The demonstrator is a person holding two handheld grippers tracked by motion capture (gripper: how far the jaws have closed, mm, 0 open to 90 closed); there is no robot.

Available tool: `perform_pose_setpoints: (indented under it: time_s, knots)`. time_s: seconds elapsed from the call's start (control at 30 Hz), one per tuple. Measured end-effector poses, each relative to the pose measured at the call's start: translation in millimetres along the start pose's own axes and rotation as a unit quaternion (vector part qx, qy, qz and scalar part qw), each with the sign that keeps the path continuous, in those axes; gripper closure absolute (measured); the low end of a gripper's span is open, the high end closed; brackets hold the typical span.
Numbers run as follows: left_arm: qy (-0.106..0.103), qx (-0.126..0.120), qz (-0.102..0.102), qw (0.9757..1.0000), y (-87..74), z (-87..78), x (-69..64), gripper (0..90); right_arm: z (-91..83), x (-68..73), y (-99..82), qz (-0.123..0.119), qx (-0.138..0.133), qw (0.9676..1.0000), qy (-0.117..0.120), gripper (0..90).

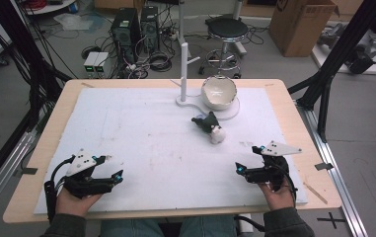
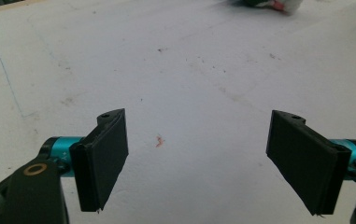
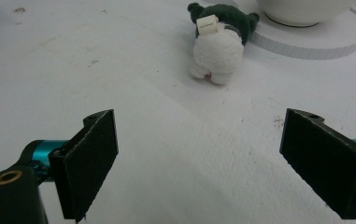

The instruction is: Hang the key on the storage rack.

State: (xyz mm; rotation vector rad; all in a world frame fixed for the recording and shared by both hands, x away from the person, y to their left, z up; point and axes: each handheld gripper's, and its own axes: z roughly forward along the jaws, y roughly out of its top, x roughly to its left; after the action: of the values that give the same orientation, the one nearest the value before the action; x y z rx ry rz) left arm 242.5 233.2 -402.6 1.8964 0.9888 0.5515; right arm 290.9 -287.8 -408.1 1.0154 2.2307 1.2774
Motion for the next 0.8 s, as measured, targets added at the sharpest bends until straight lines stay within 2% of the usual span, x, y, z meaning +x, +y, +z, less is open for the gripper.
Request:
perform_pose_setpoints:
  time_s: [0.8]
  knots:
    - [0.005, -0.007, 0.002, 1.0000, -0.7, -3.8, -0.8, 21.3, 2.1, 2.3, 1.3, 0.001, 0.002, 1.0000, 0.003, 10.7]
